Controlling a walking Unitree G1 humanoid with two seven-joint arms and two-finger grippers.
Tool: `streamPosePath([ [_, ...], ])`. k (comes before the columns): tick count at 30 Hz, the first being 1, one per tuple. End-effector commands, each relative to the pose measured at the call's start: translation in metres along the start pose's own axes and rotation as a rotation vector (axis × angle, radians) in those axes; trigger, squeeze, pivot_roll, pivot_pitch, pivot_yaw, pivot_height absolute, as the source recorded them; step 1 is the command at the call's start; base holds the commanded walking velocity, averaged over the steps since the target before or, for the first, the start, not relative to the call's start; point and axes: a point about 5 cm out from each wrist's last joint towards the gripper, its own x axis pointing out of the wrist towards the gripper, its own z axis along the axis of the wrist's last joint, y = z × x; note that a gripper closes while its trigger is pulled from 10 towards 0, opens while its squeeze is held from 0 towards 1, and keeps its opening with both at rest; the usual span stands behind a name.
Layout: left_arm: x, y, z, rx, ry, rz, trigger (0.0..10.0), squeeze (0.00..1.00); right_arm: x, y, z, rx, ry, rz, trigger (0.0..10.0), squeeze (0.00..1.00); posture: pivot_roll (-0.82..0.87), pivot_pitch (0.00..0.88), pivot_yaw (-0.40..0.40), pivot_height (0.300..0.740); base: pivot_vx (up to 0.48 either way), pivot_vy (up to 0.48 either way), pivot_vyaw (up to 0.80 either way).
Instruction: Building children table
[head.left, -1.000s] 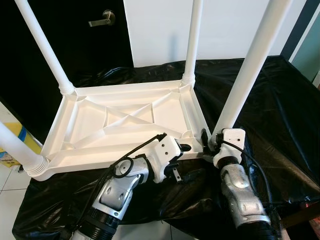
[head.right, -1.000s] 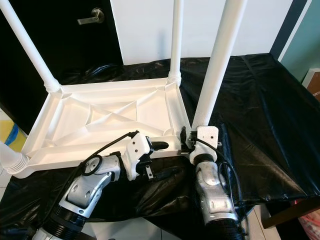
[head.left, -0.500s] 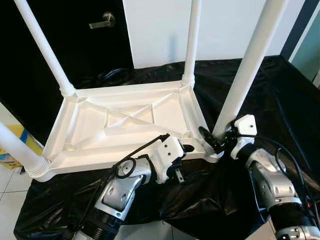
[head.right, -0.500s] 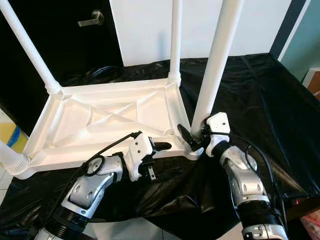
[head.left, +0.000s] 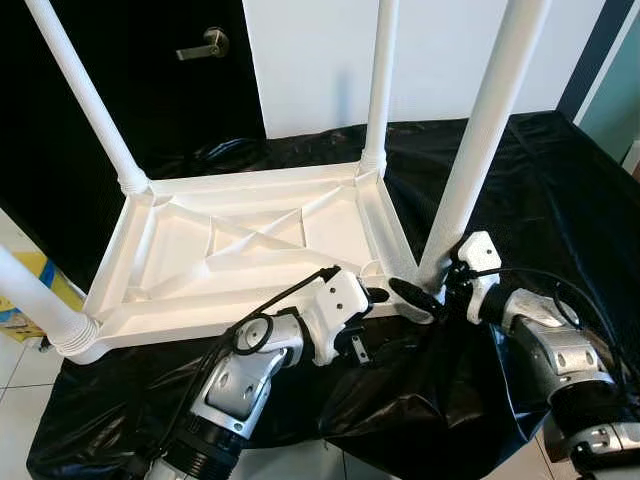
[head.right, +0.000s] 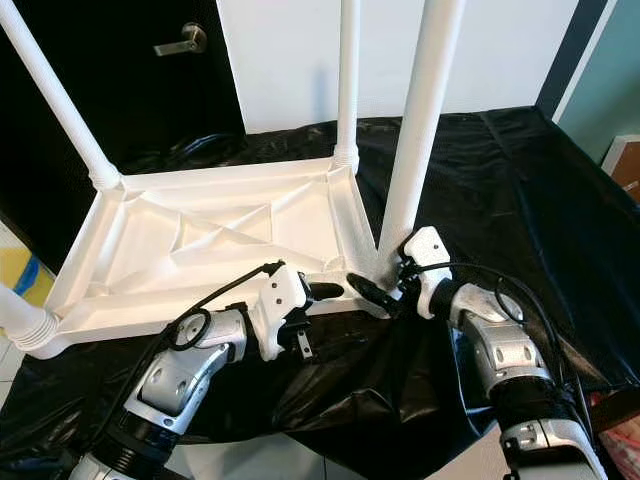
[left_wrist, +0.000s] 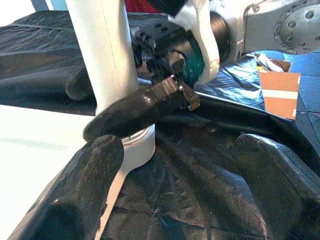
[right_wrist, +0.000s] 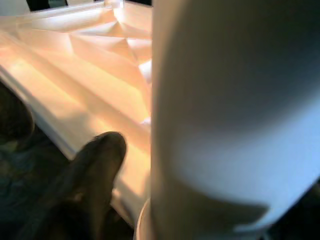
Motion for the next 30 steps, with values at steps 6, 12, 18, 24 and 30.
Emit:
streamPosePath([
  [6, -0.001, 0.006, -0.002, 0.003, 0.012, 0.091, 10.0, 0.00, 0.002, -0.003, -0.002, 0.014, -0.006, 0.005, 0.0, 0.00, -0.13, 0.000, 0.044, 0.740, 0.000, 0.000, 0.00],
  [12, -0.001, 0.006, -0.002, 0.002, 0.012, 0.087, 10.0, 0.00, 0.000, -0.004, -0.005, 0.009, 0.004, -0.015, 0.0, 0.00, -0.13, 0.000, 0.047, 0.740, 0.000, 0.000, 0.00],
  [18, 0.000, 0.006, -0.001, 0.002, 0.009, 0.085, 10.0, 0.00, -0.002, -0.001, -0.013, 0.042, 0.012, -0.075, 10.0, 0.00, -0.14, 0.000, 0.048, 0.740, 0.000, 0.000, 0.00],
  [24, 0.002, 0.005, -0.001, 0.004, 0.009, 0.080, 10.0, 0.00, 0.008, 0.014, -0.021, 0.055, 0.016, -0.229, 10.0, 0.00, -0.15, 0.002, 0.048, 0.740, 0.000, 0.000, 0.00],
  [30, 0.002, 0.005, -0.002, -0.001, 0.004, 0.087, 10.0, 0.00, 0.015, 0.025, -0.019, 0.087, -0.019, -0.348, 10.0, 0.00, -0.15, 0.009, 0.038, 0.740, 0.000, 0.000, 0.00],
])
